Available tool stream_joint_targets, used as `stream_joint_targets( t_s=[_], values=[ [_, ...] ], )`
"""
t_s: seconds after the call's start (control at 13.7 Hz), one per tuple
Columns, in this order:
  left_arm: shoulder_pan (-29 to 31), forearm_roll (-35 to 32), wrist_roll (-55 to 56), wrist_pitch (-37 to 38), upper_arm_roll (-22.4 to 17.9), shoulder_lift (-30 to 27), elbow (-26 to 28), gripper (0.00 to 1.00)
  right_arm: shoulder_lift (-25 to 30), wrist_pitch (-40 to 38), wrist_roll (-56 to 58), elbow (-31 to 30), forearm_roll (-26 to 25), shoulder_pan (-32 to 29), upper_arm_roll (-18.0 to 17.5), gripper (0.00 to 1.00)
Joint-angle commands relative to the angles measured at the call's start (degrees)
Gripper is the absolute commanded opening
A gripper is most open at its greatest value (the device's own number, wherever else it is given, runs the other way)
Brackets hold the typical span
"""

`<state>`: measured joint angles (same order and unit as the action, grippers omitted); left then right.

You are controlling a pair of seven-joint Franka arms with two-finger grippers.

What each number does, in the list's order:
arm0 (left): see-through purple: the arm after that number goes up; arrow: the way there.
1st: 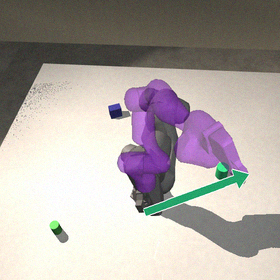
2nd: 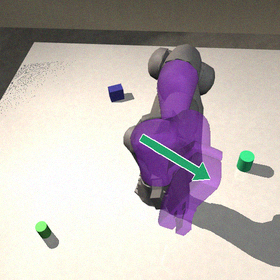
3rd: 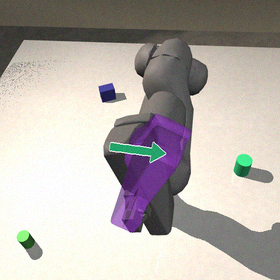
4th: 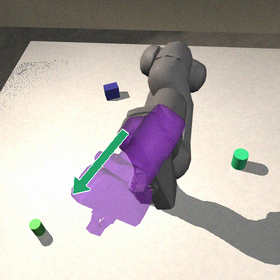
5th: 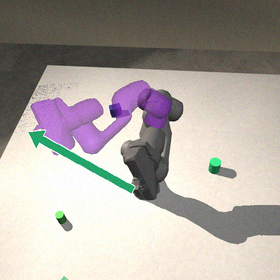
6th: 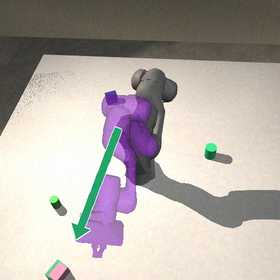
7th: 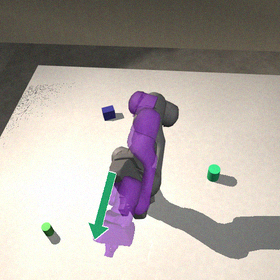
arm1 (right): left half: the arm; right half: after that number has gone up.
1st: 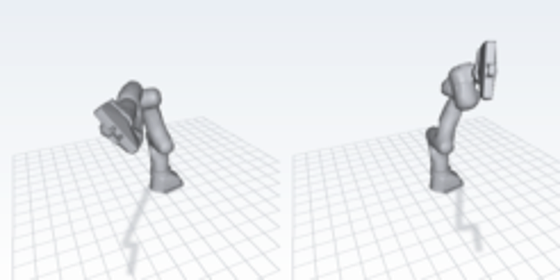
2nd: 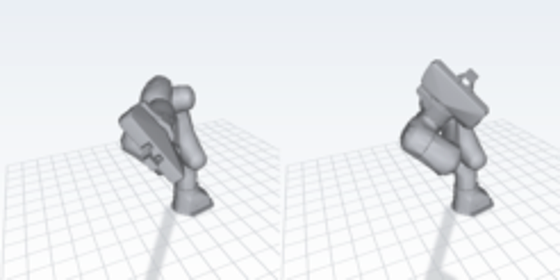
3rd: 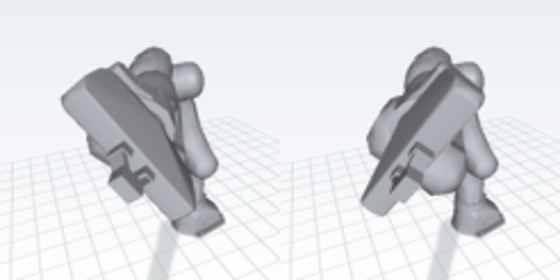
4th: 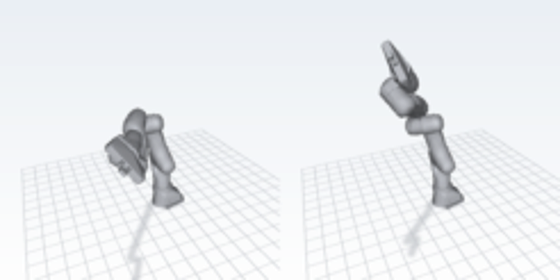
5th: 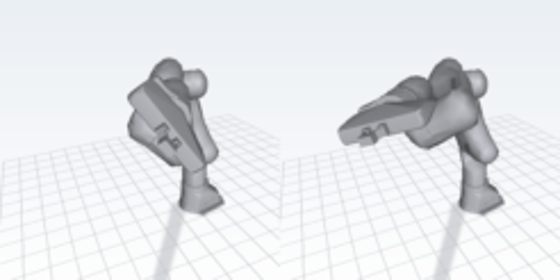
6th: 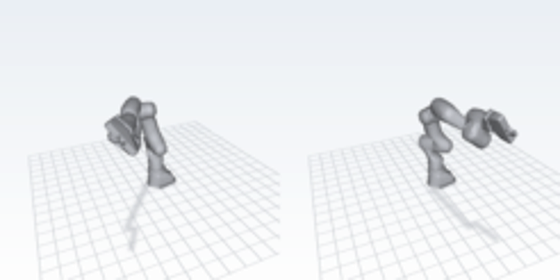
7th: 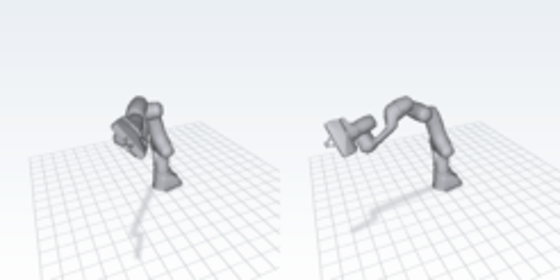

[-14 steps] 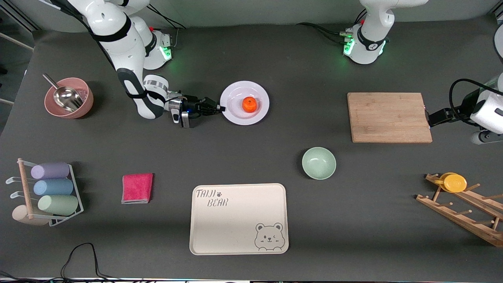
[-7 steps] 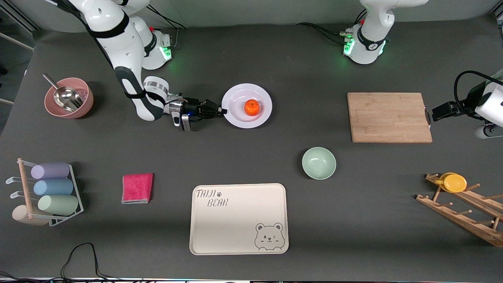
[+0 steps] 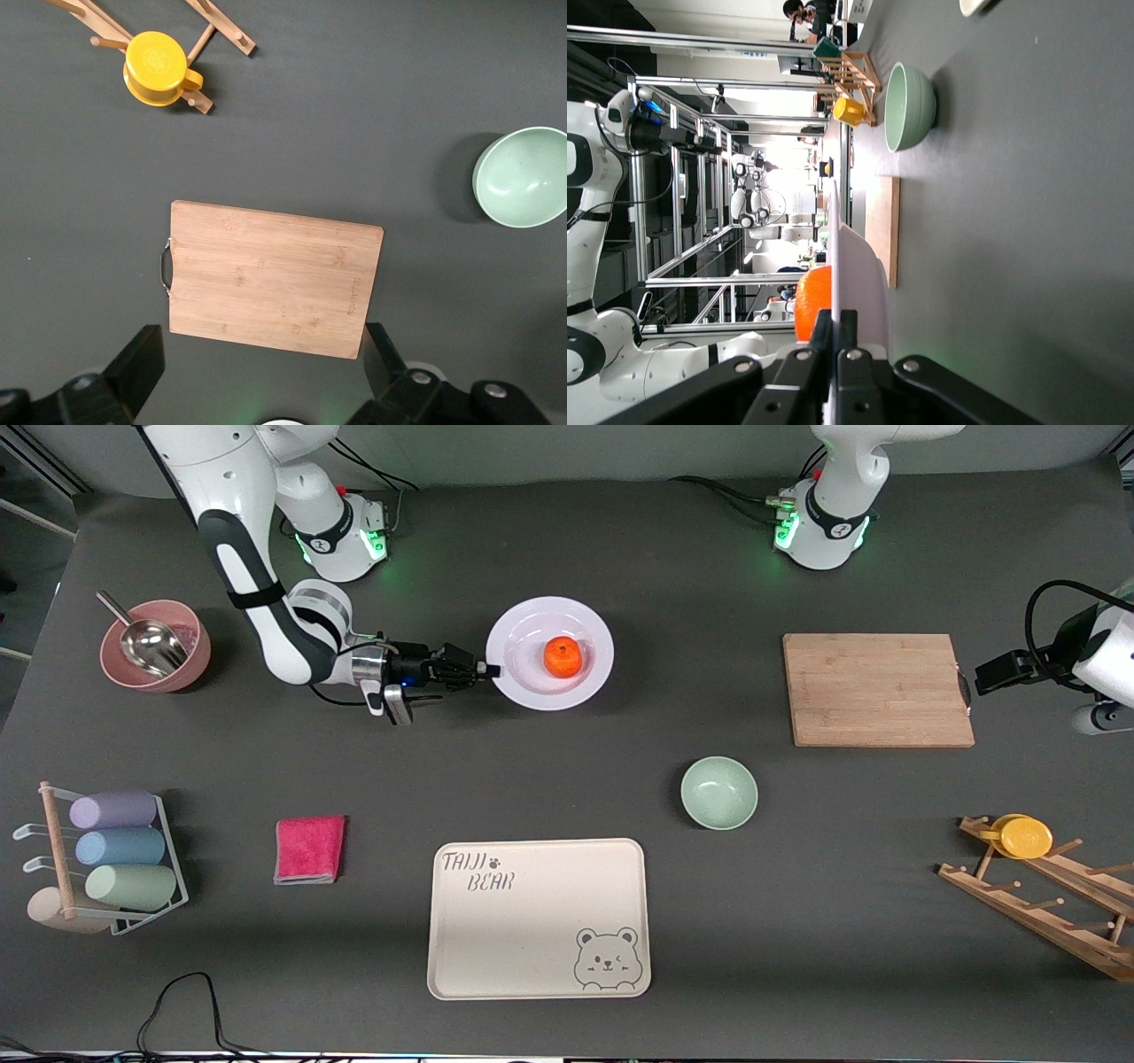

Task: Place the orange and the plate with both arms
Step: 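Slide the plate with the orange onto the bear tray with the right gripper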

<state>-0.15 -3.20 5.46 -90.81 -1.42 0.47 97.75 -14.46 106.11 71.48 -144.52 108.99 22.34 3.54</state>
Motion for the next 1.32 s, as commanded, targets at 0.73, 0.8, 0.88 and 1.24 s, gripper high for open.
stream_joint_targets(
  t_s=[0.73,0.8,0.88,1.24],
  values=[
    [-0.29,-0.84,-0.62,1.16,0.28,0.76,-1.34,1.0,-34.64,-0.9,-26.9,57.1,-7.04,-1.95,8.49,0.0],
    [-0.29,-0.84,-0.62,1.16,0.36,0.76,-1.34,1.0,-37.71,-0.9,-28.57,61.77,-6.51,-2.13,9.02,0.0],
    [-0.29,-0.84,-0.54,1.16,0.36,0.85,-1.25,1.0,-40.35,-0.9,-30.5,66.25,-6.51,-2.74,9.29,0.0],
    [-0.2,-0.93,-0.54,1.16,0.28,1.03,-1.25,1.0,-48.73,-0.38,-36.24,79.05,-5.98,-4.33,9.47,0.0]
  ],
)
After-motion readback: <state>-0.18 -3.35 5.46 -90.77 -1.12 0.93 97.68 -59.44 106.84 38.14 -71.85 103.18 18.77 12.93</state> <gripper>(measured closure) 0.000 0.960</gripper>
